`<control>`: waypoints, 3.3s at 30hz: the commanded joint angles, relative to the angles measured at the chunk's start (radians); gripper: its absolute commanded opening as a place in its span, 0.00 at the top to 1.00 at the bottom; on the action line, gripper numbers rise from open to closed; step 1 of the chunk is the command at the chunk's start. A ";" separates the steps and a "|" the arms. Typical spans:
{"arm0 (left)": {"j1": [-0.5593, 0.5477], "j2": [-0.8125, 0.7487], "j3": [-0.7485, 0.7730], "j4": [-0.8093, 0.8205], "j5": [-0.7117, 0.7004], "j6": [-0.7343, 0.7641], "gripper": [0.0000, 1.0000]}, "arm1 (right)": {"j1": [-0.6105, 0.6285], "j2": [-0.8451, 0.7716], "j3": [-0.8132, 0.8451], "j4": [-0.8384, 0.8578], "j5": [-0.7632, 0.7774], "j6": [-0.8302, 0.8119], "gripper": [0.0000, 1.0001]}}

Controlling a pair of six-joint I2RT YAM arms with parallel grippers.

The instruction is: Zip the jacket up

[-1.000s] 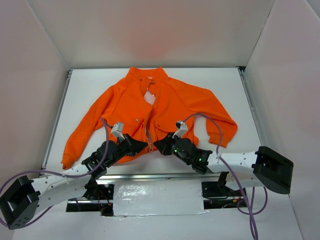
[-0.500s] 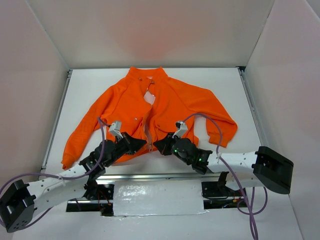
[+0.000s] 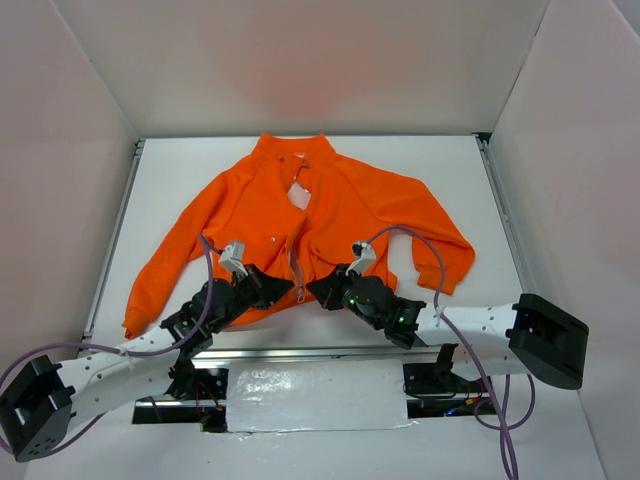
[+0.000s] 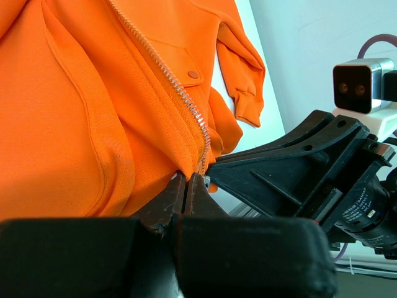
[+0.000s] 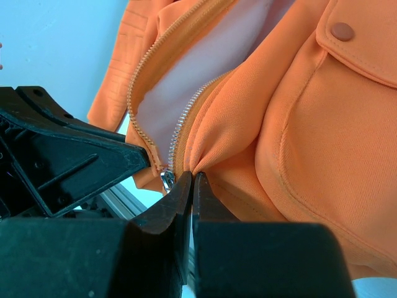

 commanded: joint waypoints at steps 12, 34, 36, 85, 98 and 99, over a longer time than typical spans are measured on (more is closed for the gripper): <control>-0.008 0.016 0.032 0.091 0.034 0.015 1.00 | 0.008 -0.011 0.017 0.022 0.038 -0.003 1.00; -0.008 0.040 0.027 0.100 0.046 0.011 1.00 | 0.008 -0.012 0.049 0.002 0.049 -0.012 1.00; -0.008 0.044 0.022 0.108 0.054 0.009 1.00 | 0.008 -0.012 0.051 -0.001 0.052 -0.012 1.00; -0.009 0.140 0.102 -0.041 0.293 0.362 1.00 | 0.007 -0.035 0.104 -0.109 0.029 -0.078 1.00; -0.009 0.197 0.019 0.028 0.316 0.342 1.00 | -0.012 -0.020 0.127 -0.136 -0.008 -0.091 1.00; -0.009 0.220 0.006 0.046 0.325 0.333 1.00 | -0.012 0.006 0.129 -0.133 -0.020 -0.088 1.00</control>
